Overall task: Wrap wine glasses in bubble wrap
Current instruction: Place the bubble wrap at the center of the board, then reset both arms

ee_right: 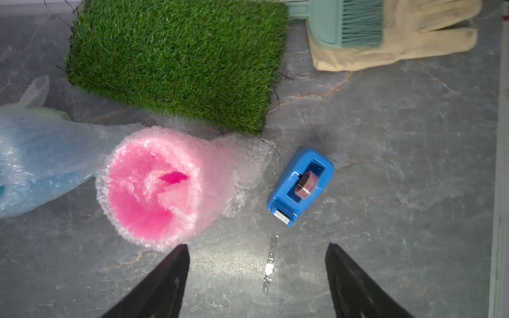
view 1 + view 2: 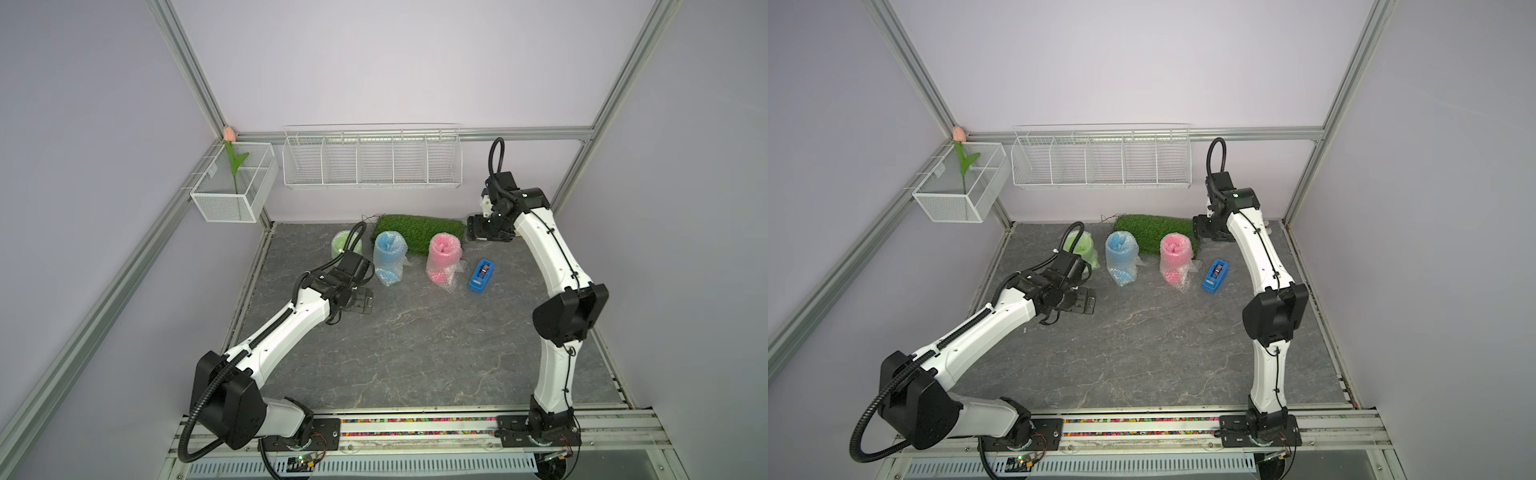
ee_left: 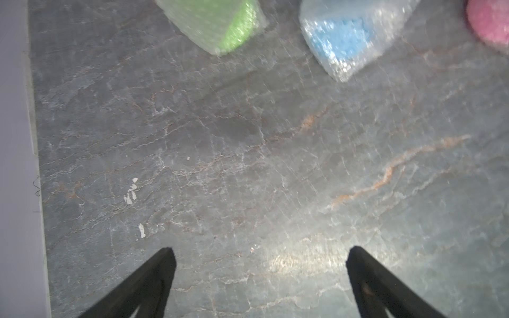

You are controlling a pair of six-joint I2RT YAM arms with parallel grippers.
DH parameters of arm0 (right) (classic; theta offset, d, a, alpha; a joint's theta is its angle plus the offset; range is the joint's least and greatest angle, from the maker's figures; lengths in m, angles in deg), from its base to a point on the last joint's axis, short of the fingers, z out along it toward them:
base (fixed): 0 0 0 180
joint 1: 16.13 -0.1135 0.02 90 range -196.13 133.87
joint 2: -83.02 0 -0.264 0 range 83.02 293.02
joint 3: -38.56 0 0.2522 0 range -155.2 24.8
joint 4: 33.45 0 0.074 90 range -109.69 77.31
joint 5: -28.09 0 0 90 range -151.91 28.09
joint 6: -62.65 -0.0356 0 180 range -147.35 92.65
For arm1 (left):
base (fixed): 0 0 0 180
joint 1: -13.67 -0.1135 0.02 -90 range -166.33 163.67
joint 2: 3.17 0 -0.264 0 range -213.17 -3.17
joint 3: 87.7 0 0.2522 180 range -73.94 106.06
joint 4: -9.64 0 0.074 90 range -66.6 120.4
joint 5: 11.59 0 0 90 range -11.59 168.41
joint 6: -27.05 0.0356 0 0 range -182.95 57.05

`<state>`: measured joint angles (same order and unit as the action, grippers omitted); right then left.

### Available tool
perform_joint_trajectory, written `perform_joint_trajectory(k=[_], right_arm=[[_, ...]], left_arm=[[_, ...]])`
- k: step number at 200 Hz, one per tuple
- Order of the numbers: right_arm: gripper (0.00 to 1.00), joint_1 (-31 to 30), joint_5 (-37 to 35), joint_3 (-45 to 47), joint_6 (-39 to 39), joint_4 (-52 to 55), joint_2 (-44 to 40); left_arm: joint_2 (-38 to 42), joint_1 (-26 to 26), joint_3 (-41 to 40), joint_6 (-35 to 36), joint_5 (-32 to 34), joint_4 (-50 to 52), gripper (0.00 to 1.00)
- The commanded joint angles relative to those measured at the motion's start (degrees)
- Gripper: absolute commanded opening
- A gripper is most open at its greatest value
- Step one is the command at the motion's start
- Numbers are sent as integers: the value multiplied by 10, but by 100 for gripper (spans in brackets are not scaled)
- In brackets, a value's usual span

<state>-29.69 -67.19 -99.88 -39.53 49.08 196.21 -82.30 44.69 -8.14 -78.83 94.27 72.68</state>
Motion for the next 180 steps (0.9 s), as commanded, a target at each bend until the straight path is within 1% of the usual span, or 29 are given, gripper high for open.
perform_joint_trajectory(k=[1,6,7,13,27,40,47,54,61,72,81,88,97,106,112,123,136,143,154,160,166,175,180], right_arm=[[99,28,-34,120,28,-77,-79],[95,36,-36,146,29,-93,-95],[93,39,-37,160,29,-101,-103],[89,47,-39,192,29,-120,-120],[89,72,-49,283,24,-177,-166],[89,95,-48,372,30,-234,-206],[89,105,-55,424,34,-270,-228],[89,112,-68,476,37,-316,-249],[89,118,-78,532,40,-369,-270],[90,127,-79,614,48,-452,-296],[90,132,-72,679,63,-529,-314],[90,132,-71,731,77,-598,-325],[90,134,-72,795,82,-681,-333],[90,135,-64,842,89,-759,-336],[89,134,-60,872,89,-813,-334],[90,134,-52,920,89,-908,-330],[90,134,-45,957,105,-987,-320],[90,136,-50,973,108,-1037,-309],[90,136,-32,979,121,-1049,-314],[90,136,-23,990,127,-1083,-307],[90,136,-17,995,128,-1091,-300],[90,136,-1,1009,135,-1138,-274],[90,136,7,1019,140,-1177,-257]], left_arm=[[30,-34,-36,-13,57,-65,99],[36,-41,-48,-13,76,-82,99],[37,-43,-51,-13,79,-85,99],[44,-49,-67,-8,101,-107,99],[61,-59,-109,4,167,-162,99],[79,-64,-155,32,214,-227,99],[89,-66,-185,55,230,-275,99],[96,-71,-215,78,263,-330,99],[101,-76,-250,108,273,-394,100],[103,-90,-307,166,251,-502,100],[96,-106,-350,189,237,-595,100],[88,-125,-373,185,213,-649,100],[76,-158,-389,162,176,-689,100],[64,-192,-405,140,127,-730,100],[55,-213,-419,143,92,-781,100],[51,-222,-424,154,67,-810,100],[36,-229,-444,175,37,-887,100],[23,-234,-456,175,22,-933,100],[-12,-254,-472,167,-28,-993,100],[-37,-257,-478,169,-32,-1027,100],[-66,-257,-484,173,-38,-1063,100],[-109,-258,-494,186,-50,-1147,100],[-106,-258,-495,186,-57,-1148,100]])
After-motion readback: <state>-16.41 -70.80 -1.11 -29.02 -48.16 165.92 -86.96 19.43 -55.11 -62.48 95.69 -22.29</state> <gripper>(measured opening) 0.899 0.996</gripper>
